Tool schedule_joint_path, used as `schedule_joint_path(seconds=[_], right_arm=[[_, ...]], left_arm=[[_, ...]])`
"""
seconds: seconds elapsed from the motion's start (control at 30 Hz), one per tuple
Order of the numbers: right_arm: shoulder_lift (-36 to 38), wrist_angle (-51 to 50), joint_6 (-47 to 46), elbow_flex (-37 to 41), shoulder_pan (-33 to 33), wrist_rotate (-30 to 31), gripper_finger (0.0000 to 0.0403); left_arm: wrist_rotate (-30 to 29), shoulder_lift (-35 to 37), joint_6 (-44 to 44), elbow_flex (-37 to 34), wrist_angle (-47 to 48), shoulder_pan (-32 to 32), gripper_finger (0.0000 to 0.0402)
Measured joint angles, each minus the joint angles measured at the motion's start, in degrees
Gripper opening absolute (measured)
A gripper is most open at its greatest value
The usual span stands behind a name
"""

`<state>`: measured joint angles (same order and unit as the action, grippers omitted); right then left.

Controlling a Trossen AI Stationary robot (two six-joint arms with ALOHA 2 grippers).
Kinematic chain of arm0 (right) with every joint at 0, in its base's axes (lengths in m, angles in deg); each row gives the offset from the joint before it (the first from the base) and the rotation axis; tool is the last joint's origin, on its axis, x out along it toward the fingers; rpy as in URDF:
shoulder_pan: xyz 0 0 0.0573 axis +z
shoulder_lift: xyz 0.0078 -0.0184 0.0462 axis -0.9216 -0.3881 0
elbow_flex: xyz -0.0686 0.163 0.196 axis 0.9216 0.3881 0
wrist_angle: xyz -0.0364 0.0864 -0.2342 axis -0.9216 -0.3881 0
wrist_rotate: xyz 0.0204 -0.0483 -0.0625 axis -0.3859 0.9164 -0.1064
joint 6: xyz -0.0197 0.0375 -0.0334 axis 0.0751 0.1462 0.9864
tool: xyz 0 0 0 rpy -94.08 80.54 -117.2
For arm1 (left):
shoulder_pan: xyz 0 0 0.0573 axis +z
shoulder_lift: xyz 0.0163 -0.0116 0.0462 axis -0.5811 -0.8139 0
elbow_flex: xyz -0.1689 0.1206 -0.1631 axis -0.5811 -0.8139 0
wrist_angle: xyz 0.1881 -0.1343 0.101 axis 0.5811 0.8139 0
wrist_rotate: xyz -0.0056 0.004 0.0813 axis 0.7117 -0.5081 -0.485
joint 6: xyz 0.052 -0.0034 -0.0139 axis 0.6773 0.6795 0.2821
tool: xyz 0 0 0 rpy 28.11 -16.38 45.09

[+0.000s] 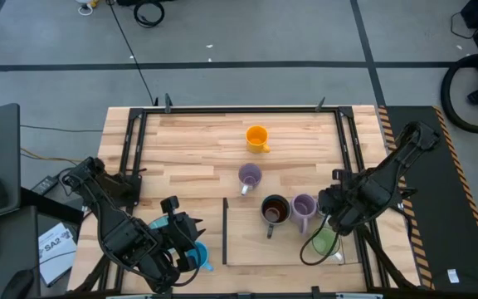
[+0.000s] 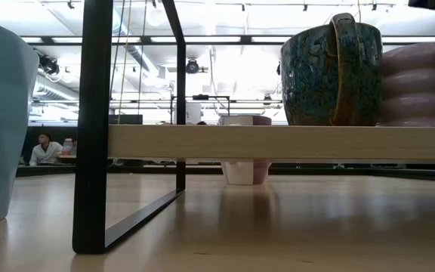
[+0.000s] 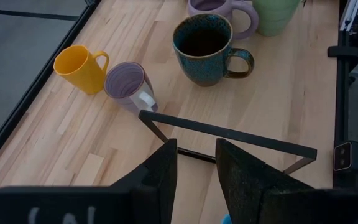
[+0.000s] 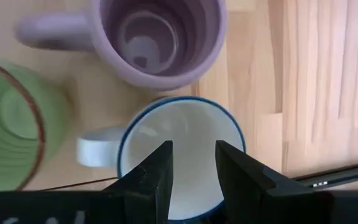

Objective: Place coffee mugs
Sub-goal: Adjust the white mug

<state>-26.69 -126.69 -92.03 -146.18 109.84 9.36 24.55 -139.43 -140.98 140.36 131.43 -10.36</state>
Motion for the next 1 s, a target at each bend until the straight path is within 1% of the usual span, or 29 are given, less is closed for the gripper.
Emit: schedule_joint_path(seconds=[0.17, 0.37, 0.57, 1.0], right_arm=[[-0.4, 0.9, -0.2, 2.3, 0.0, -1.2, 0.0126], [-0.4, 3.3, -0.2, 3.4, 0.0, -1.8, 0.0126], [-0.4, 5.8, 1.1, 3.4, 0.0, -4.7, 0.0126], [-0.4, 5.9, 2.6, 3.4, 0.0, -10.1, 0.0126]], left_arm=[[0.0, 0.0, 0.0, 0.0, 0.0, 0.0, 0.0116], [0.0, 0.0, 0.0, 0.0, 0.0, 0.0, 0.0116], [0.0, 0.0, 0.0, 0.0, -0.2, 0.0, 0.0116], [0.0, 0.0, 0.0, 0.0, -0.2, 0.0, 0.0116]])
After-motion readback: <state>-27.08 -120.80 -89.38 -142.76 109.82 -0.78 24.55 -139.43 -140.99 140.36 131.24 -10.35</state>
